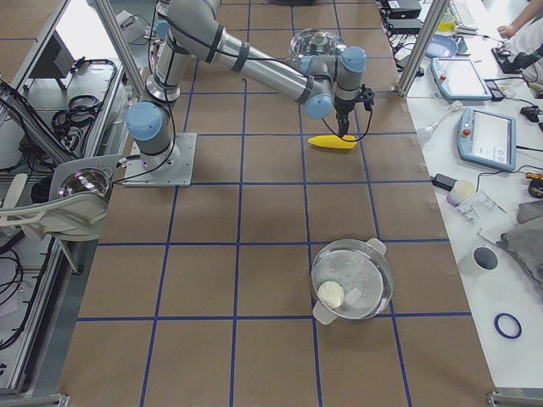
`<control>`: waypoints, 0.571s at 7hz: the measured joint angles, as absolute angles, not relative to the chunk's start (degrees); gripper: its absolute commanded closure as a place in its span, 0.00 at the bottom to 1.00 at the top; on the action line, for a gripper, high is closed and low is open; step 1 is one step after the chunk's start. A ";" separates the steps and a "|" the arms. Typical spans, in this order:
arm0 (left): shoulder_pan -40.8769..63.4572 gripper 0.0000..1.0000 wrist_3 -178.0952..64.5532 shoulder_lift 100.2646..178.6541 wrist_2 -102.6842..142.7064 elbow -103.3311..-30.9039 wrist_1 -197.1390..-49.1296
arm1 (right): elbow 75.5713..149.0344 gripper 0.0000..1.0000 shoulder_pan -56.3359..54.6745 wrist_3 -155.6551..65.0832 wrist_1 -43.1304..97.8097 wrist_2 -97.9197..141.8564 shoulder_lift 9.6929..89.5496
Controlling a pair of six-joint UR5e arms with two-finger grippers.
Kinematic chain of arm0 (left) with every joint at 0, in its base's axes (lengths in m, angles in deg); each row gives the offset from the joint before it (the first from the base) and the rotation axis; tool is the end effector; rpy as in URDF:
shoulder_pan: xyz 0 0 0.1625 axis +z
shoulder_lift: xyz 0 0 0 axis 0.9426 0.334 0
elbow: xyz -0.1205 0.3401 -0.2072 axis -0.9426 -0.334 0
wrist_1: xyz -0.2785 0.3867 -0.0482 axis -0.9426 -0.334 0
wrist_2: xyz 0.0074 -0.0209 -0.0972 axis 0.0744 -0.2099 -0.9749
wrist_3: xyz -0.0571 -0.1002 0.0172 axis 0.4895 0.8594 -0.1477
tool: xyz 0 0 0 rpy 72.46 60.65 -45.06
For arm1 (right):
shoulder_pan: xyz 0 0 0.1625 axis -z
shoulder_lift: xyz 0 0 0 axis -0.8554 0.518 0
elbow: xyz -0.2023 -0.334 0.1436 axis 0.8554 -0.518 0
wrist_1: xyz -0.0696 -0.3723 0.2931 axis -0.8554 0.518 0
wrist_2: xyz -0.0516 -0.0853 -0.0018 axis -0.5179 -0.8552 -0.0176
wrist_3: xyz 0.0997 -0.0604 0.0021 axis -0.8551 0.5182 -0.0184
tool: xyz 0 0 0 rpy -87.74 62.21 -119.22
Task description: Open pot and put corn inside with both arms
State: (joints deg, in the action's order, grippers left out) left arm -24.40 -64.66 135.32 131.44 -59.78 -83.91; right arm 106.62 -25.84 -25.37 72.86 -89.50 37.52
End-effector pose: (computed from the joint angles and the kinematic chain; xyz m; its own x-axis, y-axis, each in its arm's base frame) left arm -0.1904 -0.6586 0.3812 -0.9994 -0.0337 0.0099 -0.0343 0.9972 -0.0664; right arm 0.0679 -0.7373 0.1759 -0.9992 0.0327 -0.0242 0.0339 0.9982 -0.0496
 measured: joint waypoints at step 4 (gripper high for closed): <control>-26.94 0.00 -60.40 142.12 131.39 -59.34 -75.86 | 108.90 0.00 -24.64 -25.38 78.22 -89.24 34.94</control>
